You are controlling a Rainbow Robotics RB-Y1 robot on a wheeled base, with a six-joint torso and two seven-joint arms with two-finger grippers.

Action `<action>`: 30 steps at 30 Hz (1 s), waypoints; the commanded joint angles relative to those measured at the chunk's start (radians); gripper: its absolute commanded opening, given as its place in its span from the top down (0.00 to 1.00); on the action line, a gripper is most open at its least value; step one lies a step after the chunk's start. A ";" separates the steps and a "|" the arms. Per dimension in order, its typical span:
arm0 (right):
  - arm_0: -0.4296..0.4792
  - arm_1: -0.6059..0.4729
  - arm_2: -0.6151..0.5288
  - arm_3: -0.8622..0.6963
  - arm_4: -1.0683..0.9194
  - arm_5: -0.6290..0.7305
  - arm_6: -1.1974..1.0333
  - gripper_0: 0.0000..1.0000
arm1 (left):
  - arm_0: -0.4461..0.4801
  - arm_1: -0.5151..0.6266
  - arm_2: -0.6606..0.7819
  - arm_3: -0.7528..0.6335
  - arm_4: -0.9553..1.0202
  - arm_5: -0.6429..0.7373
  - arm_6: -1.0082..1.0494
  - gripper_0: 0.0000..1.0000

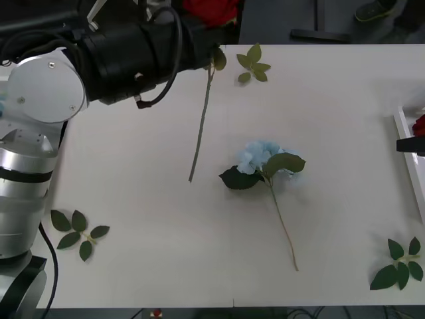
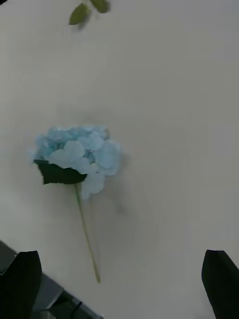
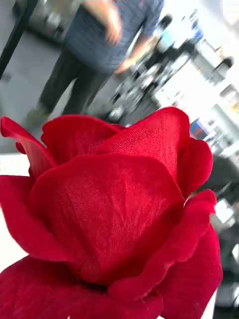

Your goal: Place the red flowers into the right box and the blue flowers into the left box. If a person shows an open palm, hand one flower to the person first, then continue sorting.

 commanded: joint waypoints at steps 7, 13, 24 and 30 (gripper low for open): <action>-0.042 0.101 -0.005 0.052 -0.306 0.143 0.297 0.07 | -0.065 0.013 -0.100 -0.020 0.056 -0.275 0.000 1.00; -0.098 0.183 -0.005 0.153 -0.392 0.270 0.418 0.07 | -0.064 0.001 -0.177 -0.008 0.059 -0.405 0.010 1.00; -0.207 0.358 0.078 0.179 -0.425 0.259 0.478 0.04 | -0.073 -0.040 -0.271 0.057 0.056 -0.543 0.005 1.00; -0.218 0.388 0.146 0.148 -0.438 0.218 0.496 0.03 | -0.074 -0.045 -0.280 0.060 0.055 -0.548 0.005 1.00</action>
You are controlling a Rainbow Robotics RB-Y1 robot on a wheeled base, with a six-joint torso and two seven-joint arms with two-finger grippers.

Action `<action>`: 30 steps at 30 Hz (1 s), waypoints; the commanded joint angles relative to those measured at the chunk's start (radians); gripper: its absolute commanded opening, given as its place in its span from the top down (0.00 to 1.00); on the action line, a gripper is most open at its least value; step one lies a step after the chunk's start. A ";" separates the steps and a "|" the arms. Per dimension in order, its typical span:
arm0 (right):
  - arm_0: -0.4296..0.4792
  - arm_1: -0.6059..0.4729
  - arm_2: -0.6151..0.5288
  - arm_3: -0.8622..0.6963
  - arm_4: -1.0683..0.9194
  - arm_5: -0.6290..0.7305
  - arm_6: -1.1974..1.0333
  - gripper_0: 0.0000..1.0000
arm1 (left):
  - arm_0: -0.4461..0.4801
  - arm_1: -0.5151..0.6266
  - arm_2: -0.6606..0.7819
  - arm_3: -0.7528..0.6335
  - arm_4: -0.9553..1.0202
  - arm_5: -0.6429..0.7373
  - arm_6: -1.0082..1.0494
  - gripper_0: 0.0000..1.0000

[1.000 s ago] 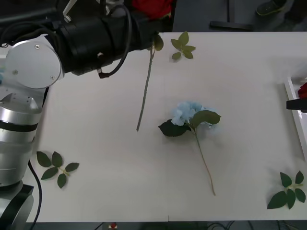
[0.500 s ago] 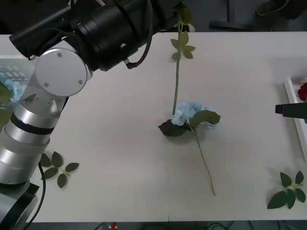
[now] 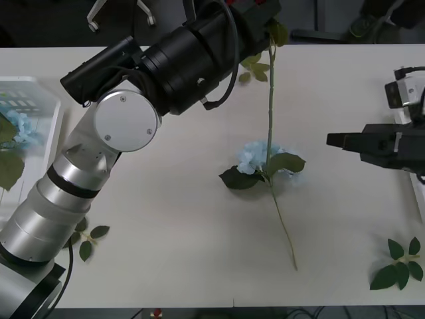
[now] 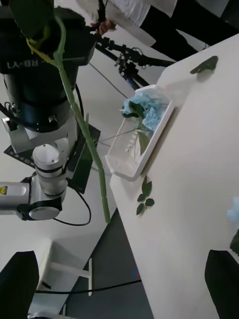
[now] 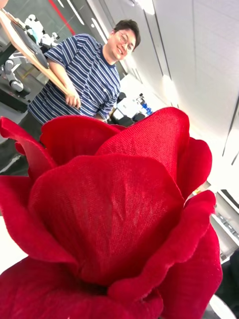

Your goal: Place the red flowers into the right box and the blue flowers into the left box. If a person shows an open palm, hand one flower to the person first, then continue sorting.

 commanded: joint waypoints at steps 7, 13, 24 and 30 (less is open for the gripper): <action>-0.020 0.044 0.061 -0.081 -0.015 -0.074 0.038 0.03 | -0.037 -0.009 -0.004 -0.015 0.004 -0.009 0.008 1.00; -0.029 0.072 0.132 -0.138 -0.024 -0.168 0.040 0.03 | -0.037 -0.009 -0.005 -0.016 0.004 -0.007 0.006 1.00; -0.044 0.113 0.224 -0.224 -0.024 -0.321 0.034 0.03 | -0.037 -0.009 -0.007 -0.015 0.004 -0.009 0.008 1.00; -0.066 0.144 0.225 -0.224 0.017 -0.332 0.026 0.03 | -0.037 -0.009 -0.008 -0.015 0.010 -0.007 0.008 1.00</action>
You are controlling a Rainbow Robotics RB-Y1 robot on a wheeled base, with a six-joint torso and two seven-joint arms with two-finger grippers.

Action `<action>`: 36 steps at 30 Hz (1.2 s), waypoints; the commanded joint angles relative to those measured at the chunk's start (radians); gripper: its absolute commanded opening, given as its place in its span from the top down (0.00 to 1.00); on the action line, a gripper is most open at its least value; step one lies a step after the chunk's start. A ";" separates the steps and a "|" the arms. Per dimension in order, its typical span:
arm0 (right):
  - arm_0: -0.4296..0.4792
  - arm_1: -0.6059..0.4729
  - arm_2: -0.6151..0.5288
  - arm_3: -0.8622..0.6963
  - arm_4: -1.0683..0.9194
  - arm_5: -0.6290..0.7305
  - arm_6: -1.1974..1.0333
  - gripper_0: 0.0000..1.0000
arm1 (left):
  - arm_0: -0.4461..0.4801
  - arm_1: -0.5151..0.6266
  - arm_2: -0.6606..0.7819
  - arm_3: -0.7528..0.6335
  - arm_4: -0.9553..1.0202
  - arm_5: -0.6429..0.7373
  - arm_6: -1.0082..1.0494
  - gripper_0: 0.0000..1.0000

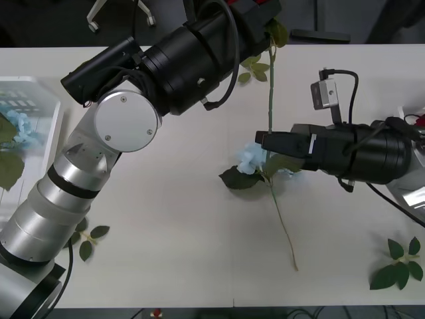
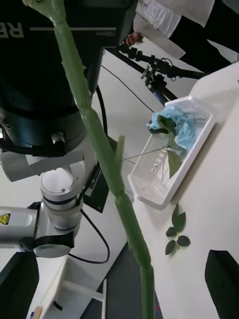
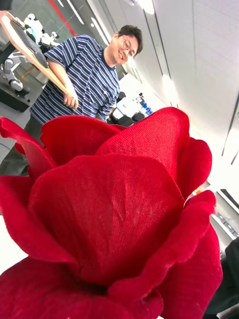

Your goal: Place the red flowers into the right box and the blue flowers into the left box. If a person shows an open palm, hand one flower to the person first, then continue sorting.

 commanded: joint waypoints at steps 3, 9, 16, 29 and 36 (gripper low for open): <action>-0.039 0.019 -0.006 -0.029 0.028 -0.027 0.017 0.21 | -0.037 -0.009 -0.007 -0.015 0.010 -0.007 0.008 1.00; -0.039 0.018 -0.004 -0.029 0.028 -0.027 0.012 0.78 | -0.037 -0.009 -0.008 -0.017 0.012 -0.007 0.008 1.00; -0.042 0.013 -0.004 -0.029 0.030 -0.027 0.000 1.00 | -0.037 -0.009 -0.007 -0.015 0.012 -0.007 0.008 1.00; -0.044 0.009 -0.006 -0.029 0.030 -0.029 -0.003 1.00 | -0.037 0.020 -0.007 -0.017 0.064 0.019 0.002 0.06; -0.044 -0.004 -0.006 -0.029 0.030 -0.026 -0.002 1.00 | -0.016 0.094 0.024 -0.049 0.138 0.125 -0.011 0.00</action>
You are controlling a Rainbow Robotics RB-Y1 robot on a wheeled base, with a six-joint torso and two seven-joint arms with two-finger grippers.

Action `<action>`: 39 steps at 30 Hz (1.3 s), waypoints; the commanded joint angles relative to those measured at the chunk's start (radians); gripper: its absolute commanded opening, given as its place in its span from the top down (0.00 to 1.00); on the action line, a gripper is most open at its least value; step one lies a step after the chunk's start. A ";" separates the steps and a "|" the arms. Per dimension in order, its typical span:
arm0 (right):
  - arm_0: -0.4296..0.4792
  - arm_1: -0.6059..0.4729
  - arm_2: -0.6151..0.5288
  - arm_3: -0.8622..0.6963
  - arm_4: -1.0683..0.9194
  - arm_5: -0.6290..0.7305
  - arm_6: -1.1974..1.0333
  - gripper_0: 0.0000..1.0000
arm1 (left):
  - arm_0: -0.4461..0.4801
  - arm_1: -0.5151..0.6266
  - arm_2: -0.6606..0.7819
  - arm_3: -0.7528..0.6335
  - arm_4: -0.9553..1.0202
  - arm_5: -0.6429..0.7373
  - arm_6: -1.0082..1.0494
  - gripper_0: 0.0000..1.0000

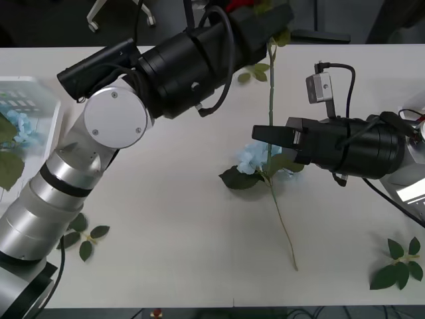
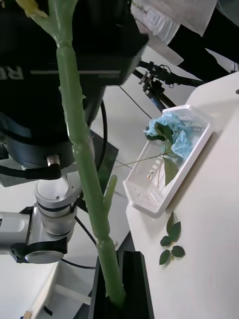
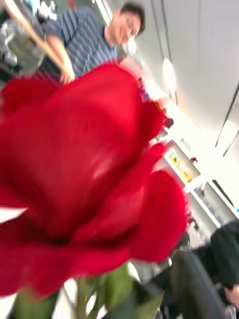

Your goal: Place the red flowers into the right box and the blue flowers into the left box. If a person shows an open palm, hand one flower to the person first, then continue sorting.

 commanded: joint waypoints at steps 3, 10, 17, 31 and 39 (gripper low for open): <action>-0.023 -0.045 -0.006 -0.029 0.008 0.004 -0.003 1.00 | 0.010 0.086 0.070 -0.073 0.062 0.134 -0.015 0.00; -0.021 -0.154 -0.021 -0.024 0.129 -0.031 -0.020 1.00 | 0.049 0.110 0.233 -0.096 0.088 0.423 -0.026 0.00; -0.021 -0.292 -0.072 0.048 0.311 -0.036 -0.063 1.00 | 0.058 0.113 0.444 -0.096 0.036 0.831 -0.046 0.00; 0.003 -0.465 -0.221 0.207 0.825 -0.036 -0.227 1.00 | 0.072 0.115 0.526 -0.091 -0.172 1.102 -0.207 0.00; 0.048 -0.568 -0.256 0.312 0.996 -0.036 -0.239 1.00 | 0.078 0.115 0.529 -0.091 -0.114 1.102 -0.257 0.00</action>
